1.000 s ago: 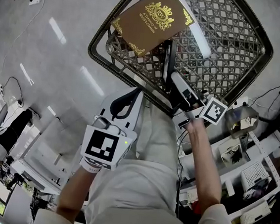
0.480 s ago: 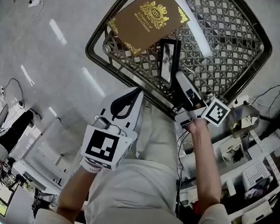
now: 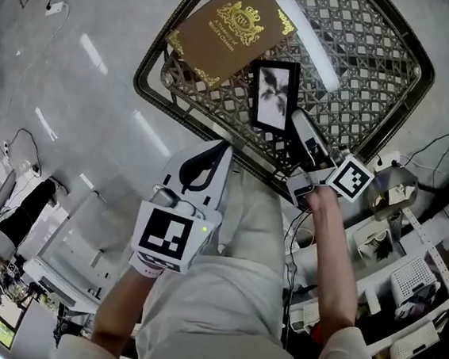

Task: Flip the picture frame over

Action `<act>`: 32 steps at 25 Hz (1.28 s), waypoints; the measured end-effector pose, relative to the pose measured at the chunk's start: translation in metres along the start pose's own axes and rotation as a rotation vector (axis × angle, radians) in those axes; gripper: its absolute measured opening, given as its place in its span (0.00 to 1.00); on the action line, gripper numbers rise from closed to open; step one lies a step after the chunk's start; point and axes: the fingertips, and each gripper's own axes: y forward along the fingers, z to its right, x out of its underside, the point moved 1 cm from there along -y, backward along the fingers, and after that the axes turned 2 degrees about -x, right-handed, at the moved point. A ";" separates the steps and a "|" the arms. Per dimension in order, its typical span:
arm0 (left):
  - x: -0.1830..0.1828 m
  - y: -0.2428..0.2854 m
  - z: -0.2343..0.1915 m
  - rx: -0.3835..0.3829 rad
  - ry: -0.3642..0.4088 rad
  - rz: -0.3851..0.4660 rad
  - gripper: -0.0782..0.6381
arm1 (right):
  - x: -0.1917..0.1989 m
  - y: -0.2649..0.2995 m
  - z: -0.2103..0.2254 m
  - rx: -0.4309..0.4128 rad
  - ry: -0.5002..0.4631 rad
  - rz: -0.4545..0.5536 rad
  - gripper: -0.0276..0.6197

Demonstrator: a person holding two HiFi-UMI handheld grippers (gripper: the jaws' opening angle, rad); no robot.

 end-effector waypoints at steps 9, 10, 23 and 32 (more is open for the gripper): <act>0.002 0.000 0.013 -0.001 0.013 0.002 0.14 | -0.013 -0.010 0.031 0.118 -0.042 0.031 0.15; 0.002 0.000 0.015 -0.001 0.012 0.002 0.15 | -0.013 -0.010 0.034 0.132 -0.053 0.024 0.15; 0.001 -0.007 0.043 -0.019 0.000 0.028 0.15 | -0.019 -0.019 0.072 0.414 -0.267 -0.103 0.14; -0.004 -0.032 0.065 -0.023 0.015 0.049 0.14 | -0.029 -0.047 0.035 0.445 -0.442 -0.118 0.14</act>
